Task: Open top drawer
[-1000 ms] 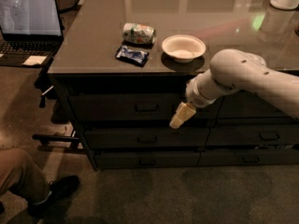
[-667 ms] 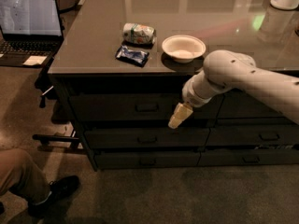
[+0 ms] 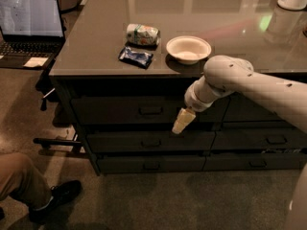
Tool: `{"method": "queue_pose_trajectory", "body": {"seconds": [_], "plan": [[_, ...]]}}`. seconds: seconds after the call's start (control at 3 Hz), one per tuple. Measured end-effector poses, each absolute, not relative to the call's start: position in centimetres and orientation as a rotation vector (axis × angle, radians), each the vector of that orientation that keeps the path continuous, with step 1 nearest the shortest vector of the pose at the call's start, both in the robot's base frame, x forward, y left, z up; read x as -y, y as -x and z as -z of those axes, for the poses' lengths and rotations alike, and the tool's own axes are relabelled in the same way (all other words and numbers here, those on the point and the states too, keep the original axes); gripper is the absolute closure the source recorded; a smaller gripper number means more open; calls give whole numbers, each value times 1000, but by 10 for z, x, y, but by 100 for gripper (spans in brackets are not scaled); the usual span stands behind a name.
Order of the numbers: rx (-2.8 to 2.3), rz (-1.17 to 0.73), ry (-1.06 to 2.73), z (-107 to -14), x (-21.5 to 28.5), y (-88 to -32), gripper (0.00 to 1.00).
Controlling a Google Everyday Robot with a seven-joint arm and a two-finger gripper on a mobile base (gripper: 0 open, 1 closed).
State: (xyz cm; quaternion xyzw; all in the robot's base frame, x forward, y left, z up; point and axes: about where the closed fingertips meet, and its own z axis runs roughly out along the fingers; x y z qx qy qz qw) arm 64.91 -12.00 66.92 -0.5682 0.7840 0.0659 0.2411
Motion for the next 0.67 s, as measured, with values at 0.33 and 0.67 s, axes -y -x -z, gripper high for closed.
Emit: {"method": "queue_pose_trajectory", "body": {"seconds": [0.33, 0.67], "plan": [[-2141, -182, 1563, -664, 121, -651, 17], [-2120, -193, 1544, -661, 118, -654, 16]]}}
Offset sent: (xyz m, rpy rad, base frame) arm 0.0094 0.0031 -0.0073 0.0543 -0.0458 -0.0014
